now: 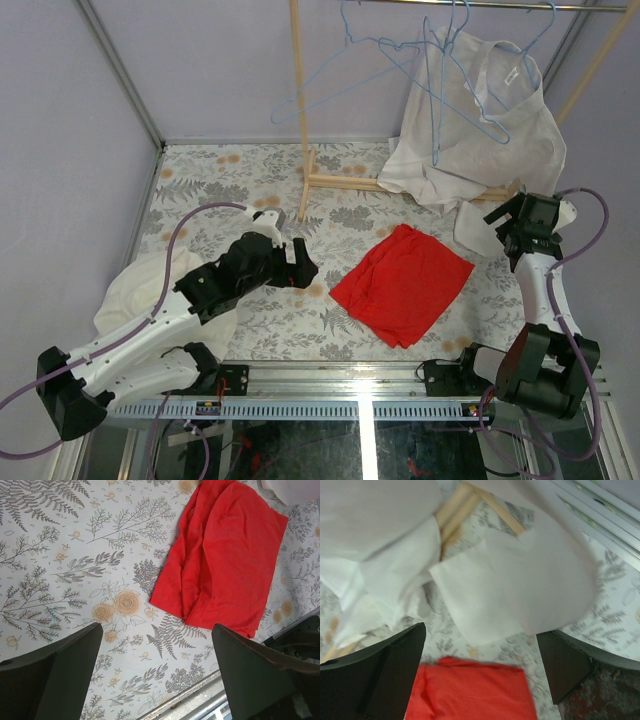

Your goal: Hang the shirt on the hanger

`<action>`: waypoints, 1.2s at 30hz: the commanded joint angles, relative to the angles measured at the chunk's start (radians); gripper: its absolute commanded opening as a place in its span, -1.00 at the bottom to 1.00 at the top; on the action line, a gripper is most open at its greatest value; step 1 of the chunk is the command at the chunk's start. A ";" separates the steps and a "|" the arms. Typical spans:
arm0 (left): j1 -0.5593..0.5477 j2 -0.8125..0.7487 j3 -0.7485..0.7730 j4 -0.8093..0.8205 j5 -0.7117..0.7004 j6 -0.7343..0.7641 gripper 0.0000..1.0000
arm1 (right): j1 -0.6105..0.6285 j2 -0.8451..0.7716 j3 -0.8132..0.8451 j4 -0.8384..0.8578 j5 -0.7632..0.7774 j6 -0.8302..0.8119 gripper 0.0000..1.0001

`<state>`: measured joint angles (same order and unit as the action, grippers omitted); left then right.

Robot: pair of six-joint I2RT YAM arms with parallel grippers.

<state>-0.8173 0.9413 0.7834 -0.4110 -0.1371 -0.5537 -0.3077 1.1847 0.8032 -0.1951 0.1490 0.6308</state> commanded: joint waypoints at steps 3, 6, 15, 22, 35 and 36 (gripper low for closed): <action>0.006 0.014 -0.009 0.060 0.014 0.015 0.80 | 0.004 -0.151 -0.071 -0.098 0.050 -0.044 0.96; 0.006 0.018 -0.013 0.060 0.006 0.024 0.80 | 0.007 -0.292 -0.121 -0.127 0.024 -0.063 0.82; 0.006 0.053 -0.007 0.089 0.027 0.020 0.80 | 0.122 -0.455 -0.278 0.184 -0.366 -0.053 0.75; 0.006 0.016 -0.019 0.083 0.019 -0.003 0.80 | 0.207 -0.055 -0.160 0.365 -0.202 0.024 0.88; 0.007 -0.086 -0.036 0.001 -0.038 -0.009 0.80 | 0.220 0.453 0.036 0.627 -0.132 0.171 0.57; 0.007 -0.091 -0.036 -0.005 -0.043 -0.008 0.80 | 0.220 0.469 0.043 0.630 -0.132 0.168 0.47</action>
<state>-0.8173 0.8768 0.7605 -0.4046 -0.1421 -0.5610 -0.0937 1.5978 0.7605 0.3367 -0.0116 0.7788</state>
